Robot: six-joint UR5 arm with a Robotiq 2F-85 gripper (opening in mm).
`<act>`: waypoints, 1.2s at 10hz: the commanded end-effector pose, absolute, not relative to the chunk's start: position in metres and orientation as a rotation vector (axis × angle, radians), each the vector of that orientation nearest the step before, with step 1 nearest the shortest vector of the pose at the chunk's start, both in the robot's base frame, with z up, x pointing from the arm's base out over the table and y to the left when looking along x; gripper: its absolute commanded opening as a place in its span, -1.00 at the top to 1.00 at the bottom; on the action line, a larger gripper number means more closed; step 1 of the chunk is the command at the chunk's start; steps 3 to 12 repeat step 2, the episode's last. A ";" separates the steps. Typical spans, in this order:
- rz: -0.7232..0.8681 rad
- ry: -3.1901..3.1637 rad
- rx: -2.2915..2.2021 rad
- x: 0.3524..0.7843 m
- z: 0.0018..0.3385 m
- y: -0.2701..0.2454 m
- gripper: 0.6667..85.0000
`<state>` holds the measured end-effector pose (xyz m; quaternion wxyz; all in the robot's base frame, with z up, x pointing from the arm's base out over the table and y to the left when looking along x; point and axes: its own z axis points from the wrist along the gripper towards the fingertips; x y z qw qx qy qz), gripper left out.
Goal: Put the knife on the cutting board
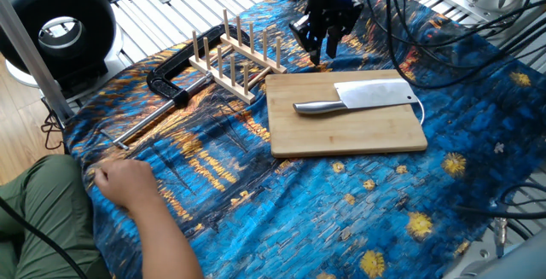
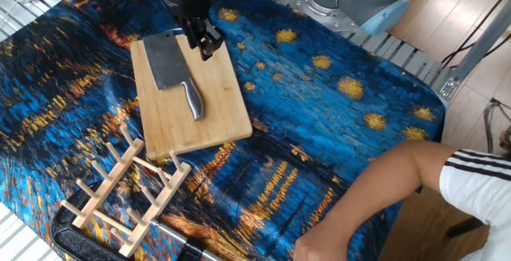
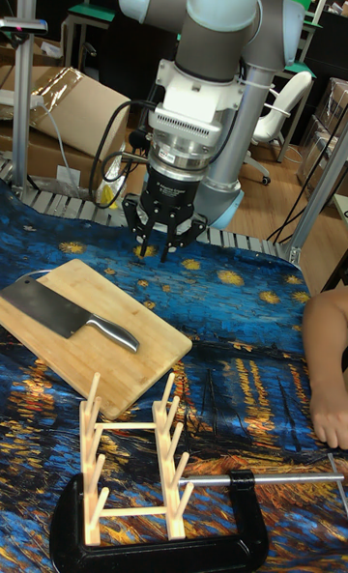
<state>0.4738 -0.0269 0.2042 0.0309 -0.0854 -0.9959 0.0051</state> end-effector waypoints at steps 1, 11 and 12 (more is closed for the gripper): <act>0.034 -3.069 -0.236 0.472 0.201 -0.029 0.20; 0.044 -3.068 -0.232 0.472 0.199 -0.029 0.22; 0.044 -3.068 -0.232 0.472 0.199 -0.029 0.22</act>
